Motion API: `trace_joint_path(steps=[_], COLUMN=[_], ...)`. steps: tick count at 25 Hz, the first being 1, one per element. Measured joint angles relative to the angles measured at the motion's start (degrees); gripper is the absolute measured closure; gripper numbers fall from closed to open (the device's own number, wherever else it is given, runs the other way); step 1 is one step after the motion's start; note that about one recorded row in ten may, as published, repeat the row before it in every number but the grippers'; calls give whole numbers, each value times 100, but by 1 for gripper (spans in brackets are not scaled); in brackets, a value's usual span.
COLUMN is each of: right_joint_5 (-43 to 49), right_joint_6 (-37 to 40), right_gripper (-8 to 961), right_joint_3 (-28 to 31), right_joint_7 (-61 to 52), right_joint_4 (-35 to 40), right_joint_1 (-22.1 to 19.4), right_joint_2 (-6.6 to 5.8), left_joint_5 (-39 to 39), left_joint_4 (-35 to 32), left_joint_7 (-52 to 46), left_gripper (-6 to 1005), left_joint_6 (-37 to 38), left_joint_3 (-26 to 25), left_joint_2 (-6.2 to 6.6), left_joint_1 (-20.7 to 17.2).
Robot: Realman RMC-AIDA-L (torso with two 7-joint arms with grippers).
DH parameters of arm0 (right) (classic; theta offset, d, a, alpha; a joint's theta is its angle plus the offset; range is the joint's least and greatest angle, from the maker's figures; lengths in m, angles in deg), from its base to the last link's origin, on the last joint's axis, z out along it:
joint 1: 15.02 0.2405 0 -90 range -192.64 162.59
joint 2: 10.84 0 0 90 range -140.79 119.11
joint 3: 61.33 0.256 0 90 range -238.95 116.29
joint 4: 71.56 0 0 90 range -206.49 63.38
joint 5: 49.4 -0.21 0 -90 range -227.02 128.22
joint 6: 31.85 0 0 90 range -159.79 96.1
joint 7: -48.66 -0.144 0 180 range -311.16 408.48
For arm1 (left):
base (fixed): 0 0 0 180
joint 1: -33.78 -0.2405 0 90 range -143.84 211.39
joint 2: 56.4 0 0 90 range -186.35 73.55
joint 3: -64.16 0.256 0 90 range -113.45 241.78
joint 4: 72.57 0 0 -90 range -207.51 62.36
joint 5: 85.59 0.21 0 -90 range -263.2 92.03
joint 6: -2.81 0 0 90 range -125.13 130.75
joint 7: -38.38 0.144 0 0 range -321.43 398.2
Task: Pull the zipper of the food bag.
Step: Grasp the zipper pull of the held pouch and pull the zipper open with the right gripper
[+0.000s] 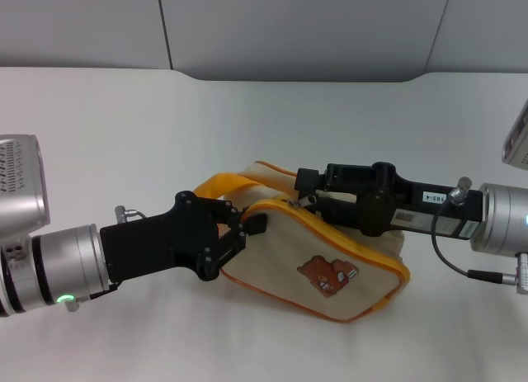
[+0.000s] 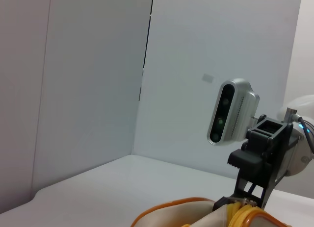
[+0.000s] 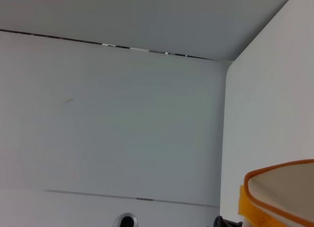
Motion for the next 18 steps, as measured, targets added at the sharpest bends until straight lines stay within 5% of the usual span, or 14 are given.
trace_joint_path(steps=[18], right_joint_5=[1], right_joint_6=[-216], right_gripper=[798], right_joint_3=[-2], right_joint_7=[217], right_joint_4=[28], right_joint_1=[-74], right_joint_2=[12], left_joint_5=[26], left_joint_4=[48], left_joint_7=[0], left_gripper=[939], left_joint_6=[-2], left_joint_3=[6], left_joint_2=[-3], left_joint_1=[10])
